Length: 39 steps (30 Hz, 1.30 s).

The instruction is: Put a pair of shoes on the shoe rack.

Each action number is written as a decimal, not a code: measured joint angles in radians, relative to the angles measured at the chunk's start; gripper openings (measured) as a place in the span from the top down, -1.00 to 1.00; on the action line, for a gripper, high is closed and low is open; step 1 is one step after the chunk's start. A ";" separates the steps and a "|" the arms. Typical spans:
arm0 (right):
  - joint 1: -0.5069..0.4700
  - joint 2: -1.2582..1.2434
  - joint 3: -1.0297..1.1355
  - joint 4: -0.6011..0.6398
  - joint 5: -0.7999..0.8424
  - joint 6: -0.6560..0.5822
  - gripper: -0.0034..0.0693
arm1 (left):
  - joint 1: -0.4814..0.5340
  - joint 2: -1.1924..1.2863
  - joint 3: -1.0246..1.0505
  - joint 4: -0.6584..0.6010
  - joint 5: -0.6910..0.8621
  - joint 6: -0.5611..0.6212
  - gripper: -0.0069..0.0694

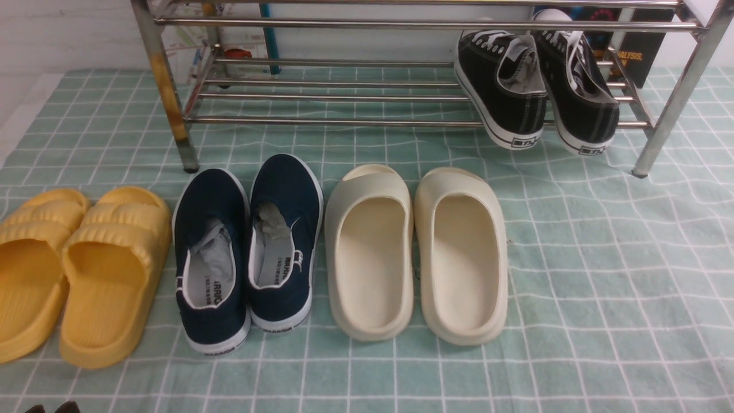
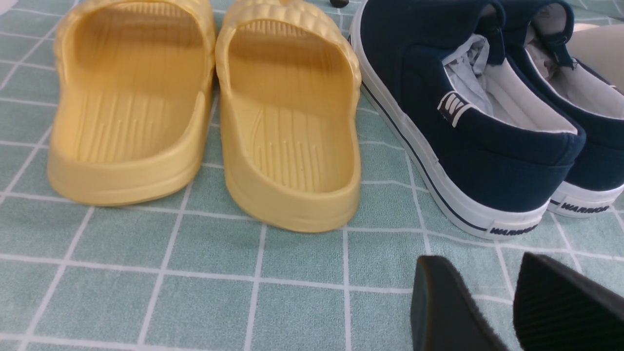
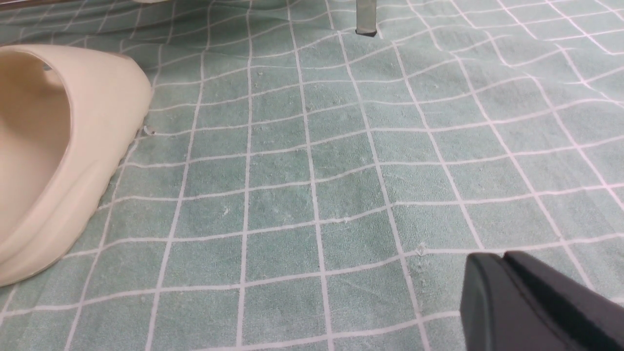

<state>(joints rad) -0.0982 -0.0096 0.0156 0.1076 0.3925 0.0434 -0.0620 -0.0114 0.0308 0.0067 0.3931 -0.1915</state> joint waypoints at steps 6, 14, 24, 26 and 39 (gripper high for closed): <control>0.000 0.000 0.000 0.000 0.000 0.000 0.73 | 0.000 0.000 0.000 0.000 0.000 0.000 0.19; 0.000 0.000 0.000 0.000 0.000 0.000 0.70 | 0.000 0.000 0.000 0.000 0.000 0.000 0.19; 0.000 0.000 0.000 0.000 0.000 0.000 0.66 | 0.000 0.000 0.000 0.000 0.000 0.000 0.19; 0.000 0.000 0.000 0.000 0.000 0.000 0.65 | 0.000 0.000 0.000 0.000 0.000 0.000 0.19; 0.000 0.000 0.000 0.000 0.000 0.000 0.62 | 0.000 0.000 0.000 0.000 0.000 0.000 0.19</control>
<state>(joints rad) -0.0982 -0.0096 0.0156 0.1076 0.3925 0.0434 -0.0620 -0.0114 0.0308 0.0067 0.3931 -0.1915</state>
